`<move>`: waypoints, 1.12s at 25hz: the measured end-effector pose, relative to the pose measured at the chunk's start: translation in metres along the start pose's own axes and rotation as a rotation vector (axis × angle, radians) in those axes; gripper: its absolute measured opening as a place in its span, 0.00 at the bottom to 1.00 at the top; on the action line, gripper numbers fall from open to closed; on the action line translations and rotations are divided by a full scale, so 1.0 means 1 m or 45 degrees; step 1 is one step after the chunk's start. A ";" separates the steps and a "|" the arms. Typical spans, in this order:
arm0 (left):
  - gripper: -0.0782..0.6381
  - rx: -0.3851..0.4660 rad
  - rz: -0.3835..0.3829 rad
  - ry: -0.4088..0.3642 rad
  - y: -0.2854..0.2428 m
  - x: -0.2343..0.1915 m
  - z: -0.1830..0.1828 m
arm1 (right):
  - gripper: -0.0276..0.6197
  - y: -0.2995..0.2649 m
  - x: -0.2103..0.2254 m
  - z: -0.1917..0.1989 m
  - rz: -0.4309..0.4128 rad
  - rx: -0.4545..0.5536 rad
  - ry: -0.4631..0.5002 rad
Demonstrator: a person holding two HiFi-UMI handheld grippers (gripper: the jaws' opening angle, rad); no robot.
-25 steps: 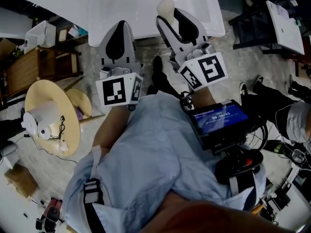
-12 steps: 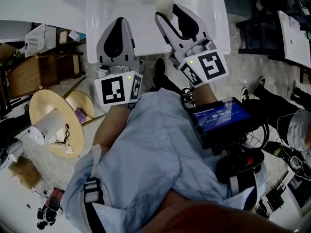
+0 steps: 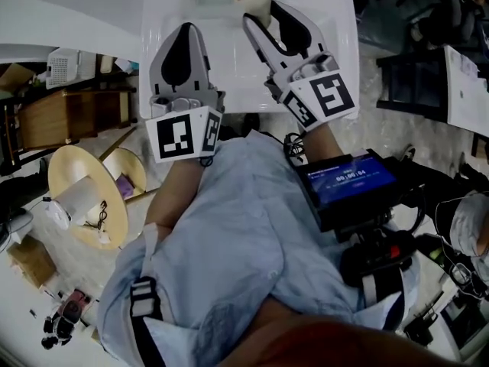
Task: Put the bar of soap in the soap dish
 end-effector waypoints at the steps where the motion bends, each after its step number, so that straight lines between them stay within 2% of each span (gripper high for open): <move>1: 0.12 0.004 -0.004 -0.002 0.000 -0.001 -0.001 | 0.33 -0.001 -0.001 0.000 -0.006 0.000 0.004; 8: 0.12 0.012 -0.038 -0.011 0.000 -0.005 -0.001 | 0.33 -0.009 0.001 -0.002 -0.034 -0.001 0.015; 13: 0.12 -0.019 -0.054 0.003 -0.027 -0.024 0.021 | 0.33 -0.046 0.021 0.007 -0.034 -0.040 0.004; 21: 0.12 -0.024 -0.030 0.003 -0.041 -0.046 0.059 | 0.33 -0.072 0.033 0.035 0.008 -0.054 0.013; 25: 0.12 -0.140 -0.037 0.077 -0.052 -0.046 0.086 | 0.33 -0.084 0.050 0.058 0.039 -0.201 -0.034; 28: 0.12 -0.168 -0.008 0.105 -0.068 -0.047 0.103 | 0.33 -0.096 0.067 0.068 0.063 -0.224 -0.051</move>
Point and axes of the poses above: the fingertips, and each gripper's own axes: y backward along the fingers, x to its right, z out of its underside, the point moved 3 cm from there along y, backward along the fingers, and after that the axes turned 15 degrees about -y, right-handed, at the moved point
